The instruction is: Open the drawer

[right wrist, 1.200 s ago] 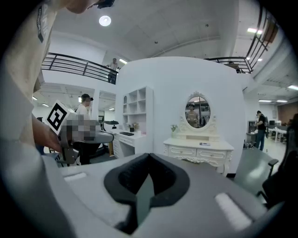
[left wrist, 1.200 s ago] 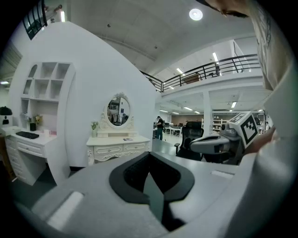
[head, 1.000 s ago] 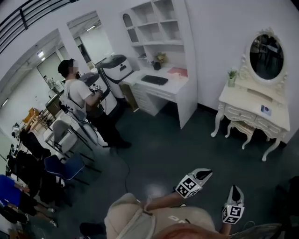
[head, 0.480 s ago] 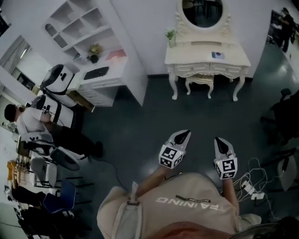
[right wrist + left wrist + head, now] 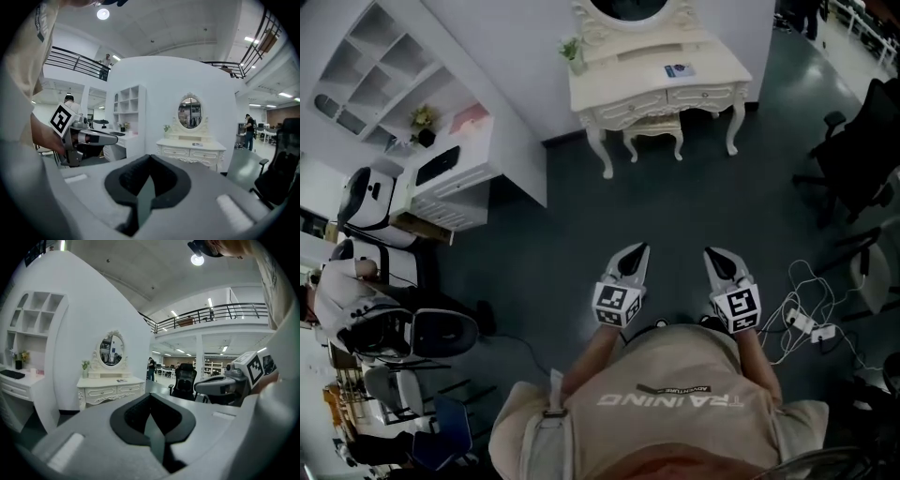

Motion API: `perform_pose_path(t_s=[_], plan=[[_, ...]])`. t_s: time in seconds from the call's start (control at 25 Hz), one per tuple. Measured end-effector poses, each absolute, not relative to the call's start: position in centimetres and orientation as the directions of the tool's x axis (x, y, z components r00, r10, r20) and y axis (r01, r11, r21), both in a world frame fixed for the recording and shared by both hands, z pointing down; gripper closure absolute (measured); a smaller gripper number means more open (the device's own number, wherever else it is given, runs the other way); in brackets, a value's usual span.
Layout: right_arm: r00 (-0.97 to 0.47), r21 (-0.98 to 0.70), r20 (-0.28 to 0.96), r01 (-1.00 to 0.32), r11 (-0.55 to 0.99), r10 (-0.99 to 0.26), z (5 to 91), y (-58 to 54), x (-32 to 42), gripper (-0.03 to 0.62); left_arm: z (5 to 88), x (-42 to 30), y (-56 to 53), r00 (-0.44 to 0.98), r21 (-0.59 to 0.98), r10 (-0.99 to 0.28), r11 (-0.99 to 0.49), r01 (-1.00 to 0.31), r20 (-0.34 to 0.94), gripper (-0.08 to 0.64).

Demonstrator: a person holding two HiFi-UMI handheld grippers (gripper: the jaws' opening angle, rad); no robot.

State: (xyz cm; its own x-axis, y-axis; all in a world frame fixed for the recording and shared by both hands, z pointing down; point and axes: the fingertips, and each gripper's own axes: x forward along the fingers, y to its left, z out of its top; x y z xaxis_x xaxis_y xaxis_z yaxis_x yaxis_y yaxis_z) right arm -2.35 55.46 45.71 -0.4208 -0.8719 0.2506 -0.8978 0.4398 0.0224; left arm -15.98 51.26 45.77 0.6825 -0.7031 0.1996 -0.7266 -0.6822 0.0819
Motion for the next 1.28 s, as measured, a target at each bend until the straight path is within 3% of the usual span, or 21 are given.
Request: perform_pose_path(t_s=[0.4, 0.88, 1.28], plan=[[-0.426, 0.002, 0.35, -0.89, 0.456, -0.834, 49.5, 53.1, -4.4, 0.589, 52.0, -18.9, 48.4, 0.646, 0.187, -0.717, -0.619, -0.762, 0.261, 0.552], [-0.51, -0.048, 0.297, -0.852, 0.521, -0.807, 51.4, 39.5, 1.4, 0.589, 50.7, -12.0, 36.4, 0.609, 0.108, -0.738, -0.607, -0.787, 0.29, 0.552], [-0.551, -0.103, 0.269, -0.832, 0.545, -0.79, 53.4, 28.6, 9.4, 0.589, 51.1, -5.8, 27.3, 0.553, 0.134, -0.774, -0.54, -0.831, 0.307, 0.552]])
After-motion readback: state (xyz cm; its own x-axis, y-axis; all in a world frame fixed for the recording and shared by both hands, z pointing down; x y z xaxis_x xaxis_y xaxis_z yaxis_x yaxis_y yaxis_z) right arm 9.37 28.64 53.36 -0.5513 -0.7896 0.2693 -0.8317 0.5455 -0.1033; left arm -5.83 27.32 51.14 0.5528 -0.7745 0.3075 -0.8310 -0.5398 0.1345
